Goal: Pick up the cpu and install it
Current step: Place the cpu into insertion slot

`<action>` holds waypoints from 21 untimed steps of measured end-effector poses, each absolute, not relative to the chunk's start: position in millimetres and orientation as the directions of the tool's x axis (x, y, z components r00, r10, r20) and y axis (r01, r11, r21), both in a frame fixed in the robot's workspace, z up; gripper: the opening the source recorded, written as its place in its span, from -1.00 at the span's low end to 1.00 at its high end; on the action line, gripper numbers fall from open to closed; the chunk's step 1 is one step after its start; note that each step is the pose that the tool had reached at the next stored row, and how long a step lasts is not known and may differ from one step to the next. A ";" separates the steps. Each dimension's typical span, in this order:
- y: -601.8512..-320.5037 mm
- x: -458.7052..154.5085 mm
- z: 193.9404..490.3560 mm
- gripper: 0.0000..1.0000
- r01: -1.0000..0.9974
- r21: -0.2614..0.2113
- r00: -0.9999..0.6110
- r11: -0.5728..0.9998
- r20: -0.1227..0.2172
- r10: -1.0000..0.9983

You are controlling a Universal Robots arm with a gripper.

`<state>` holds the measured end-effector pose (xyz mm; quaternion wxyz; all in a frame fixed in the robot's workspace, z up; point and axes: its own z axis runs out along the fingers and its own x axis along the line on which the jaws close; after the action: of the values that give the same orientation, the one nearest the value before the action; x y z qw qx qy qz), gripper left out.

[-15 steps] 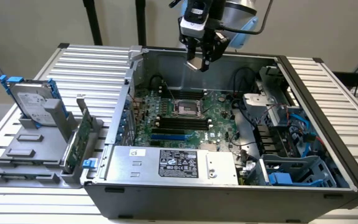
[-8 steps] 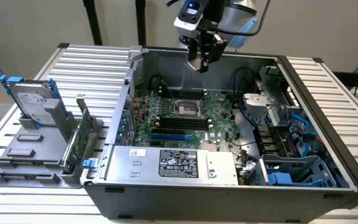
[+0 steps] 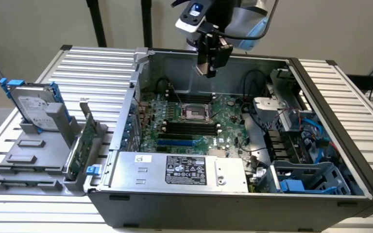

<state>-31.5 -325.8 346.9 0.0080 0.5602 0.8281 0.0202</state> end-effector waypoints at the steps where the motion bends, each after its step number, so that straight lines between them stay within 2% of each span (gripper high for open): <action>1: -325.8 -31.5 346.1 0.10 0.934 0.042 -0.356 0.355 0.009 0.934; 21: -326.6 -32.2 332.0 0.10 0.998 0.042 -0.042 0.042 0.009 0.999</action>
<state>-32.2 -326.6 332.0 0.0112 0.6919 0.7216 0.0183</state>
